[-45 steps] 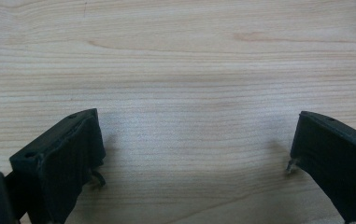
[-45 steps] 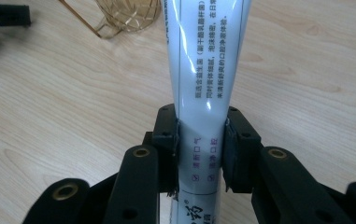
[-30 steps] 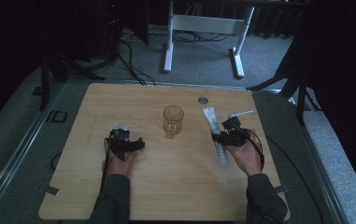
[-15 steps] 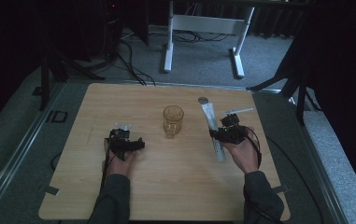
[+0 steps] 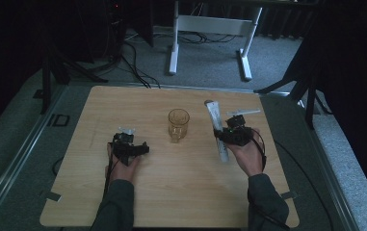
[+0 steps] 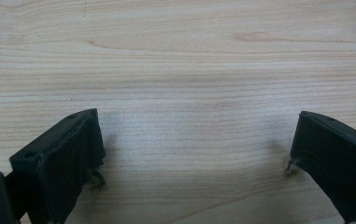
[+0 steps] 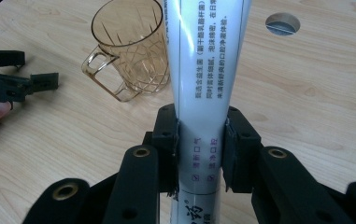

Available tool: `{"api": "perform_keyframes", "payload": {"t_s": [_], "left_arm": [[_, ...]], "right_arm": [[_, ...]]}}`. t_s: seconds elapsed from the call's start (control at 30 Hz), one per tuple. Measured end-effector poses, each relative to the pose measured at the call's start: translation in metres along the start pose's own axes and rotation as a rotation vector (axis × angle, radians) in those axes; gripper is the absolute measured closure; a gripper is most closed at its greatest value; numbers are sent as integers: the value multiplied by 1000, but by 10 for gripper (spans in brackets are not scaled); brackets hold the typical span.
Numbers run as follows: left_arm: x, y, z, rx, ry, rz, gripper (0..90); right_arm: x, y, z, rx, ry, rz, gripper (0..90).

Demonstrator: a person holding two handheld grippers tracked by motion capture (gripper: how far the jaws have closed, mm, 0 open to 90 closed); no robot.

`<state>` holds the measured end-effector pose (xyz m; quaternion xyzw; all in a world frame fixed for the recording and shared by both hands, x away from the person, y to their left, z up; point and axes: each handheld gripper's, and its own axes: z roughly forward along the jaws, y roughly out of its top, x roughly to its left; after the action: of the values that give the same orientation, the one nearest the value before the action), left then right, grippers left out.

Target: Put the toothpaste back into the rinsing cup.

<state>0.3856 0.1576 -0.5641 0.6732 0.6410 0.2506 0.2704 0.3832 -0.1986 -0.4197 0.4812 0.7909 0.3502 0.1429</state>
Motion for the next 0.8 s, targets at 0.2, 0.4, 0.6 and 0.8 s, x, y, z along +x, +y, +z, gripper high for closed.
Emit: {"api": "perform_keyframes", "payload": {"t_s": [0.2, 0.4, 0.6, 0.8], "left_arm": [[0, 0, 0, 1, -1, 0, 20], [0, 0, 0, 0, 0, -1, 20], [0, 0, 0, 1, 0, 0, 20], [0, 0, 0, 1, 0, 0, 20]], "right_arm": [[1, 2, 3, -8, 10, -3, 706], [3, 5, 5, -24, 16, -11, 706], [3, 7, 6, -46, 16, -3, 706], [3, 9, 7, -66, 25, -1, 706]]}}
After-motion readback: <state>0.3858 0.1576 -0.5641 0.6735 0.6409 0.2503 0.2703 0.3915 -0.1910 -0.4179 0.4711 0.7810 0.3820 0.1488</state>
